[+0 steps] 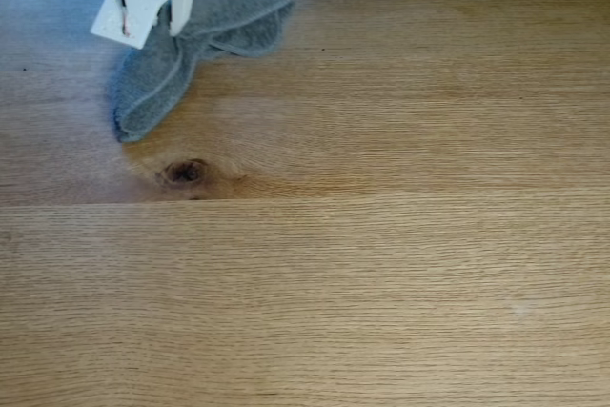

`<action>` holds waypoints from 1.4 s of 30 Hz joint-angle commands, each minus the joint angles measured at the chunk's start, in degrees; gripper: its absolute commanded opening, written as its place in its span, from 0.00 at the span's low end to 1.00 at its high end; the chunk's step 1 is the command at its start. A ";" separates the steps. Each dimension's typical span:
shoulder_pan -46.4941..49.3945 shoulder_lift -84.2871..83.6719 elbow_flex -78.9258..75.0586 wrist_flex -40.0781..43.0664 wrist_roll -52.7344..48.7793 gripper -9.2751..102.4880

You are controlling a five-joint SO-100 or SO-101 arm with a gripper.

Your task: Clean the area in front of the robot

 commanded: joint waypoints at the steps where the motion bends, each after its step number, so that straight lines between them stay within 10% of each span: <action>1: 0.00 8.00 1.58 -5.45 -2.37 0.22; 27: -44.82 38.14 -1.49 7.73 23.03 0.08; 42: -46.14 60.64 3.16 18.81 35.77 0.08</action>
